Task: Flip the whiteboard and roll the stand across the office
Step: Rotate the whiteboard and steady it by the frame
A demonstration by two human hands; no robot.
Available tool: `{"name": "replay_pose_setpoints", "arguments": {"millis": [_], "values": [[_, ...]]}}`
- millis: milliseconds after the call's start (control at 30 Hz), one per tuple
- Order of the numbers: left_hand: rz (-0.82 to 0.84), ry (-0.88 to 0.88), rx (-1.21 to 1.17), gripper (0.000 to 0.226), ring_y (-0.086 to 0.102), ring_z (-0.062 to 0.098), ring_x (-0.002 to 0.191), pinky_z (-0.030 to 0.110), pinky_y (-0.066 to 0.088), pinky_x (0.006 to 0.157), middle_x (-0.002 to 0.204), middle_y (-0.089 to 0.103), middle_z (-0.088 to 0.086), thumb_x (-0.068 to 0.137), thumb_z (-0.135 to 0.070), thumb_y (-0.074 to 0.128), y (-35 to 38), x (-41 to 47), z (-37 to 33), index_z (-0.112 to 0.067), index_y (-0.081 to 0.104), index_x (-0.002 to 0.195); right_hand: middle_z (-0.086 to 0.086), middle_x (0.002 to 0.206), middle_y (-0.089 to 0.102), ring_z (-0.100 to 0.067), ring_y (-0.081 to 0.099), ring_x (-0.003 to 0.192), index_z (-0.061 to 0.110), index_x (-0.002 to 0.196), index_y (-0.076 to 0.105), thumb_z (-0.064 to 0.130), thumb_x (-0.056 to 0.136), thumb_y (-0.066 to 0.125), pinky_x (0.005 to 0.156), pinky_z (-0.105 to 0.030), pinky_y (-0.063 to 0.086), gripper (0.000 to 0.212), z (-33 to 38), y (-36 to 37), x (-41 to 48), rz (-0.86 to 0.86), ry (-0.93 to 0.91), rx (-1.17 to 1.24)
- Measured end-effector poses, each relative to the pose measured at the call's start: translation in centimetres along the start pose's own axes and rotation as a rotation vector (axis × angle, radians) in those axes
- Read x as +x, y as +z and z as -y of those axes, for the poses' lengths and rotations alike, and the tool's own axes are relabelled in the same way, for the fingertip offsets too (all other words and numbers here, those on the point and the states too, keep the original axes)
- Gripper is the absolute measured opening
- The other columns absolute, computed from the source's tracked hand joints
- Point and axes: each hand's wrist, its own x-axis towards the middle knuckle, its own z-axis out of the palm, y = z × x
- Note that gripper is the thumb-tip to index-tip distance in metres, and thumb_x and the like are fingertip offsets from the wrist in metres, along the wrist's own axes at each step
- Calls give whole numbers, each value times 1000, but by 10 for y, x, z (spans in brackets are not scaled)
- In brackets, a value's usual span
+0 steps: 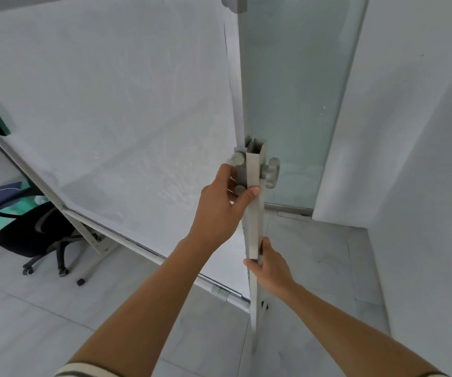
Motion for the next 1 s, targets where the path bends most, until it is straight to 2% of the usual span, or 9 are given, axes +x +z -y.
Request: {"name": "replay_pose_setpoints", "arguments": {"millis": [67, 200, 267, 333, 400, 567, 800, 933, 1000], "values": [[13, 15, 4, 26, 58, 6, 69, 10, 49, 63, 81, 55, -19, 88, -33, 64, 3, 4, -3, -22, 46, 102, -4, 96, 66, -26, 66, 81, 14, 110, 43, 32, 87, 62, 66, -37, 52, 35, -4, -3, 0, -11, 17, 14], [74, 82, 42, 32, 64, 19, 70, 34, 58, 70, 80, 65, -6, 85, -39, 66, 4, 17, 1, -19, 51, 105, -6, 93, 66, -24, 66, 76, 15, 110, 44, 24, 86, 61, 67, -38, 55, 31, -8, 1, 2, -68, 68, 70], [121, 122, 78, 40, 66, 21, 72, 39, 59, 72, 82, 67, -4, 84, -42, 66, 4, 26, 1, -17, 53, 113, -5, 91, 67, -23, 67, 75, 17, 112, 44, 22, 85, 60, 68, -40, 57, 32, -10, 6, 4, -108, 118, 96], [151, 168, 133, 46, 66, 21, 73, 40, 58, 73, 81, 67, -5, 83, -46, 65, 5, 37, 2, -19, 53, 118, -4, 88, 68, -21, 68, 73, 21, 115, 44, 22, 84, 59, 66, -40, 58, 34, -11, 8, 8, -151, 146, 110], [172, 200, 155, 49, 66, 23, 74, 40, 57, 73, 80, 68, -4, 83, -48, 65, 11, 49, 3, -20, 52, 121, -4, 89, 69, -18, 68, 72, 23, 118, 43, 20, 86, 59, 61, -32, 55, 36, -10, 5, 14, -183, 170, 137], [219, 234, 150, 55, 68, 25, 84, 40, 57, 78, 96, 74, 2, 85, -50, 61, 45, 72, -7, -24, 47, 131, -1, 86, 68, -17, 66, 74, 24, 120, 47, 19, 84, 60, 65, -32, 53, 38, -25, -22, 33, -239, 273, 184], [200, 247, 152, 52, 66, 27, 85, 37, 55, 74, 100, 73, 5, 87, -47, 60, 103, 106, -28, -20, 47, 129, 0, 97, 66, -17, 63, 87, 18, 130, 49, 12, 84, 58, 70, -25, 48, 48, -59, -77, 66, -200, 290, 240], [182, 194, 148, 51, 62, 28, 84, 38, 54, 75, 100, 72, 6, 88, -46, 59, 132, 125, -38, -20, 46, 129, 8, 83, 60, -11, 58, 75, 19, 132, 47, 12, 83, 57, 61, -22, 43, 50, -76, -106, 87, -161, 292, 237], [166, 159, 165, 52, 61, 29, 85, 37, 53, 75, 101, 71, 6, 88, -46, 59, 145, 135, -41, -20, 45, 131, 7, 90, 61, -14, 58, 81, 21, 136, 43, 13, 85, 58, 65, -23, 43, 54, -82, -118, 98, -140, 289, 244]]}}
